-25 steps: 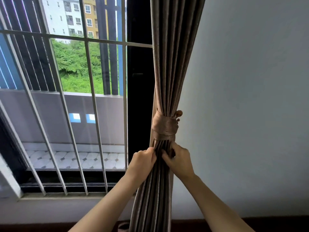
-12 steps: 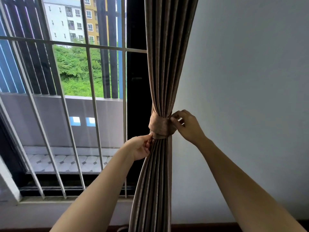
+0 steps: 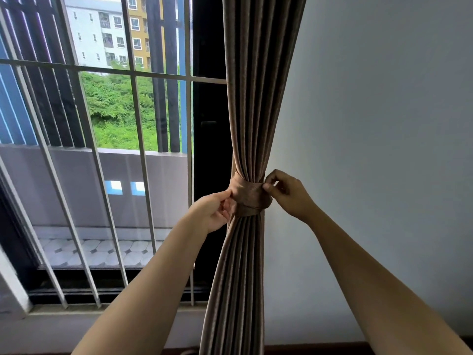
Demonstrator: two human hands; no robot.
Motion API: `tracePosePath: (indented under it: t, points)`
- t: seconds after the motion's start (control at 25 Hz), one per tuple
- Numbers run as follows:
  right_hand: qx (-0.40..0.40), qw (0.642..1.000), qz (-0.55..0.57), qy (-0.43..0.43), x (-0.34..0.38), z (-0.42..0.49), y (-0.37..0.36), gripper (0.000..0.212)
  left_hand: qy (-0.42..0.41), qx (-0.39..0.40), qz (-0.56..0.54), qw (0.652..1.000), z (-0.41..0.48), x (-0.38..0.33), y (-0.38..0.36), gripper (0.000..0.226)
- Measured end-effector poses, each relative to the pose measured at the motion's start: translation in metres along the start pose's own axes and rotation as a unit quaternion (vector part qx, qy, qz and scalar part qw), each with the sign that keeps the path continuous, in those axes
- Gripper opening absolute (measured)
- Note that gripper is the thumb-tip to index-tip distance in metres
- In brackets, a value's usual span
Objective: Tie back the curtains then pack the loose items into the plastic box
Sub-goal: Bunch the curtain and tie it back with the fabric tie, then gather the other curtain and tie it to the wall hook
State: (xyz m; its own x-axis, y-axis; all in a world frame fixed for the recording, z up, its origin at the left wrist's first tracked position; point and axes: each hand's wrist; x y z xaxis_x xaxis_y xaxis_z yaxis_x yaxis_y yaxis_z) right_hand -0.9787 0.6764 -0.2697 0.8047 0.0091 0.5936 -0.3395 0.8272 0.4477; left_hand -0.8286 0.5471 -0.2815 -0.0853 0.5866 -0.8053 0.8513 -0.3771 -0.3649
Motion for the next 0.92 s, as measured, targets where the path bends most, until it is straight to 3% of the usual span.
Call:
tracePosePath:
  t: [0.16,0.36,0.48,0.6,0.72,0.8,0.92]
  points:
    - [-0.022,1.000,0.004,-0.021,0.001,-0.002,-0.001,0.016,-0.008,-0.017,-0.026,0.999,0.003,0.003,0.001,0.019]
    - [-0.120,0.993,0.003,-0.010,0.018,-0.012,0.001,0.007,-0.167,-0.079,0.056,0.981,0.005,-0.004,0.005,0.022]
    - [-0.120,0.992,0.018,0.042,0.041,-0.030,-0.005,0.010,-0.263,-0.086,0.090,0.957,-0.005,-0.017,0.011,0.030]
    - [-0.066,0.994,0.044,0.069,0.067,-0.047,-0.029,0.017,-0.361,-0.115,0.175,0.909,-0.008,-0.030,0.033,0.031]
    - [-0.010,0.994,0.029,0.101,0.084,-0.051,-0.075,0.035,-0.441,-0.175,0.283,0.833,-0.001,-0.048,0.076,0.033]
    - [0.046,0.994,0.013,0.100,0.092,-0.046,-0.119,0.048,-0.463,-0.231,0.358,0.777,0.010,-0.066,0.116,0.041]
    - [0.109,0.989,-0.006,0.102,0.104,-0.033,-0.192,0.059,-0.444,-0.248,0.471,0.721,0.037,-0.090,0.181,0.047]
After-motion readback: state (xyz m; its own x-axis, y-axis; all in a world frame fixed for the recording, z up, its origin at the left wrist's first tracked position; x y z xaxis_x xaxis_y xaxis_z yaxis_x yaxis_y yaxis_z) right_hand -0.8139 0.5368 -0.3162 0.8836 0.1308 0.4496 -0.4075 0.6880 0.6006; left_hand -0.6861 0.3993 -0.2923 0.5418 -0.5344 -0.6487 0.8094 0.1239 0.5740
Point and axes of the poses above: each hand's wrist, its own z-axis towards the middle knuckle, its own y-axis out of the back of the hand, x = y × z, and after that the axes turned 15 degrees about -x, right-handed
